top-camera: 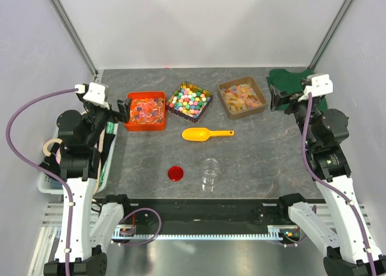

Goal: Pack the candies
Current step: Pick up the spatula from the center of the board.

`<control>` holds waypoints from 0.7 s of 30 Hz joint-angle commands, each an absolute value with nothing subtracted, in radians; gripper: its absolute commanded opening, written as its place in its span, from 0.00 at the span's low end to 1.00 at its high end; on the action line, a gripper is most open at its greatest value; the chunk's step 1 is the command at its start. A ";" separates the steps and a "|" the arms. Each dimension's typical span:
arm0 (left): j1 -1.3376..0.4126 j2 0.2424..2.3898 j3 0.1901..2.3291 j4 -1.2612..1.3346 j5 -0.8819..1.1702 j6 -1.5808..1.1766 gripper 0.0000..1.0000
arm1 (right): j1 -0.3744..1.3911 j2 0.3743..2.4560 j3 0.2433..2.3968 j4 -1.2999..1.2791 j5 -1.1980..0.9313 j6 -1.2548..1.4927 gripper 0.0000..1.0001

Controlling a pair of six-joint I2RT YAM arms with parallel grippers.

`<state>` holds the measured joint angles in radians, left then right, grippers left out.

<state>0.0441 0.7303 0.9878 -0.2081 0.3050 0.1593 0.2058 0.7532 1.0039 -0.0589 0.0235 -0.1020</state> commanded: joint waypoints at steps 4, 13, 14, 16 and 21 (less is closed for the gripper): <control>0.058 0.732 0.982 -0.161 0.373 0.115 0.99 | 0.209 0.752 0.963 -0.012 -0.035 -0.112 0.98; 0.064 0.736 0.954 -0.153 0.428 0.137 1.00 | 0.209 0.782 0.908 -0.041 -0.369 -0.202 0.98; 0.066 0.739 0.951 -0.152 0.436 0.137 1.00 | 0.210 0.802 0.910 -0.051 -0.388 -0.212 0.98; 0.066 0.745 0.943 -0.149 0.457 0.140 1.00 | 0.210 0.846 0.923 -0.096 -0.444 -0.236 0.98; 0.069 0.755 0.946 -0.152 0.485 0.141 1.00 | 0.241 0.937 0.949 -0.169 -0.483 -0.319 0.98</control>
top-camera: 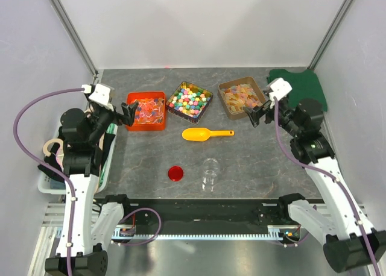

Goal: Pack the candies
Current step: Pick up the spatula from the center of the board, then move the storage box to the center of the board.

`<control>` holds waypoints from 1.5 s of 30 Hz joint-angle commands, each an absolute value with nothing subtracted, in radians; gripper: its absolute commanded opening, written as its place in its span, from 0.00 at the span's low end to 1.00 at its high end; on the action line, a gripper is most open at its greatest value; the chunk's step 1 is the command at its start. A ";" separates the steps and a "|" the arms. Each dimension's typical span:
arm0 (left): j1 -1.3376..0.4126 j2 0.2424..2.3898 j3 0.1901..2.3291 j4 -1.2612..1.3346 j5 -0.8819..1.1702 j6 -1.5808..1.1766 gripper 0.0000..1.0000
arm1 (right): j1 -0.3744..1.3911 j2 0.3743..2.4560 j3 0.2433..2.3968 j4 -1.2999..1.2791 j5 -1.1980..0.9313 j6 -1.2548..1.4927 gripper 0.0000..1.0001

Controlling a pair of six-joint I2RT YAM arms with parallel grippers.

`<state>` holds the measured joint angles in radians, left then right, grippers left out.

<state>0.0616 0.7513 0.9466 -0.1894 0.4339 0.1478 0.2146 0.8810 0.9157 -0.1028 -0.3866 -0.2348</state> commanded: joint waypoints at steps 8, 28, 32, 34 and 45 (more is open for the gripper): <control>0.064 0.920 1.083 -0.319 0.554 0.241 0.99 | 0.399 1.264 1.124 -0.371 -0.293 -0.550 0.98; -0.058 1.209 0.850 -0.298 0.592 0.442 0.98 | 0.543 1.769 1.290 -0.413 -0.247 -0.785 0.98; -0.092 1.236 0.809 -0.288 0.574 0.457 0.98 | 0.555 1.790 1.289 -0.426 -0.261 -0.795 0.98; -0.097 1.247 0.801 -0.281 0.571 0.457 0.98 | 0.560 1.804 1.293 -0.436 -0.268 -0.796 0.98; -0.112 1.357 0.770 -0.195 0.512 0.457 0.98 | 0.580 1.902 1.321 -0.382 -0.221 -0.767 0.96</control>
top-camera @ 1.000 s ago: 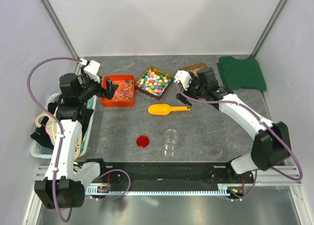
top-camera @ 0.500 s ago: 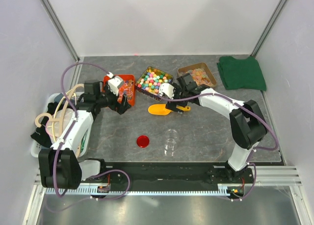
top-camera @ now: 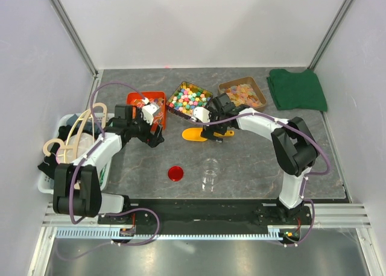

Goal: Pack the candies
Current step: Move the storage box to the center of the board.

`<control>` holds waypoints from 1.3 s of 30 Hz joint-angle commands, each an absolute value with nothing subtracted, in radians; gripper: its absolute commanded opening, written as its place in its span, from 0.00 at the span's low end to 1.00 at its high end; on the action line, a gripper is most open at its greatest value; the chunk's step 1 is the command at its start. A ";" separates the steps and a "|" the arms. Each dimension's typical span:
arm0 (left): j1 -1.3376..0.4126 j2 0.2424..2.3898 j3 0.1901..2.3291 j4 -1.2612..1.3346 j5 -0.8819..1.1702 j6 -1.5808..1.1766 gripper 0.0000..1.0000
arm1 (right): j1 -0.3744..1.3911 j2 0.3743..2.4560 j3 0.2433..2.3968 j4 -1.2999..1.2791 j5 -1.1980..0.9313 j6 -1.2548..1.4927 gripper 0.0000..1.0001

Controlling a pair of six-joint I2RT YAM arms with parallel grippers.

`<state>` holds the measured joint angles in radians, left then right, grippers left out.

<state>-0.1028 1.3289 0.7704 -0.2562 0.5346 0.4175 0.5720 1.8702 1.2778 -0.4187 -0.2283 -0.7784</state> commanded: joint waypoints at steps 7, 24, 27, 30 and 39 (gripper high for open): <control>-0.115 1.410 0.770 -0.163 0.473 0.460 0.98 | 0.583 1.896 1.313 -0.383 -0.218 -0.752 0.46; -0.117 1.653 0.954 -0.069 0.201 0.393 0.98 | 0.581 1.520 1.082 -0.526 -0.098 -0.729 0.20; -0.118 1.684 1.012 -0.077 0.160 0.379 0.98 | 0.580 1.421 1.013 -0.526 -0.066 -0.710 0.20; -0.118 1.739 1.093 -0.100 0.144 0.362 0.98 | 0.580 1.316 0.931 -0.526 -0.054 -0.692 0.20; -0.127 1.991 1.440 -0.241 0.005 0.304 0.98 | 0.574 1.068 0.813 -0.519 -0.006 -0.631 0.20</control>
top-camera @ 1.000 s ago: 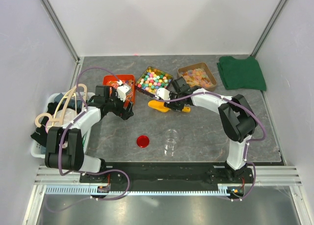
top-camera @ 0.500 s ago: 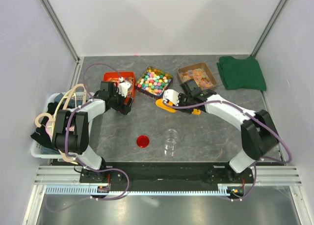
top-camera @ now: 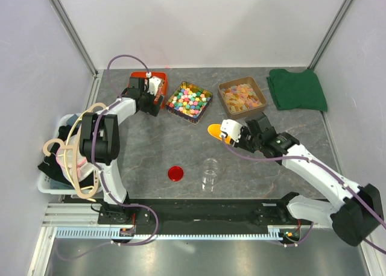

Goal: Pack the candies
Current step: Move the storage box to the center of the board.

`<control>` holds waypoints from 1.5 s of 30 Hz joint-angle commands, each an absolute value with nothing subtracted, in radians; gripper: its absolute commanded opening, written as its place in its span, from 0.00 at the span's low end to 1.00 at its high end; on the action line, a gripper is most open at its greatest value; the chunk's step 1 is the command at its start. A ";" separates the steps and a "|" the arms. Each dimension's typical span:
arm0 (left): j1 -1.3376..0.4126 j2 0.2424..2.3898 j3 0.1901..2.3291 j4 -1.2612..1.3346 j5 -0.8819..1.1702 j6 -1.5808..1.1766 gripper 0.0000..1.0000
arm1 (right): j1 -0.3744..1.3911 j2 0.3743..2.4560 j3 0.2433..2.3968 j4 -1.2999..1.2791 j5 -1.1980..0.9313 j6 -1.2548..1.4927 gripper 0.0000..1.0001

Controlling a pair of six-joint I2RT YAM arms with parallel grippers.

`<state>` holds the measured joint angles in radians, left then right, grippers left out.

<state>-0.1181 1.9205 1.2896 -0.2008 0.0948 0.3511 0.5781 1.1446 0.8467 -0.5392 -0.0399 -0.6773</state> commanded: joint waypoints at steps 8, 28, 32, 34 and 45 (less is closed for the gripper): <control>-0.133 2.074 1.608 -0.307 -0.109 0.261 0.98 | 0.572 0.979 0.758 -0.492 0.080 -0.598 0.21; -0.342 2.015 1.646 -0.310 -0.053 0.296 0.99 | 0.522 1.045 0.626 -0.368 0.219 -0.566 0.17; -0.376 2.086 1.692 -0.311 -0.155 0.313 0.98 | 0.522 1.045 0.624 -0.370 0.207 -0.560 0.17; -0.383 2.112 1.692 -0.313 -0.186 0.319 0.99 | 0.522 1.045 0.623 -0.370 0.203 -0.560 0.17; -0.393 2.046 1.520 -0.316 -0.179 0.313 0.97 | 0.520 1.040 0.621 -0.370 0.195 -0.560 0.17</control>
<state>-0.3862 2.1246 1.5940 -0.3061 -0.1577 0.2970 0.5232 1.0599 0.6285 -0.4034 0.1963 -0.5755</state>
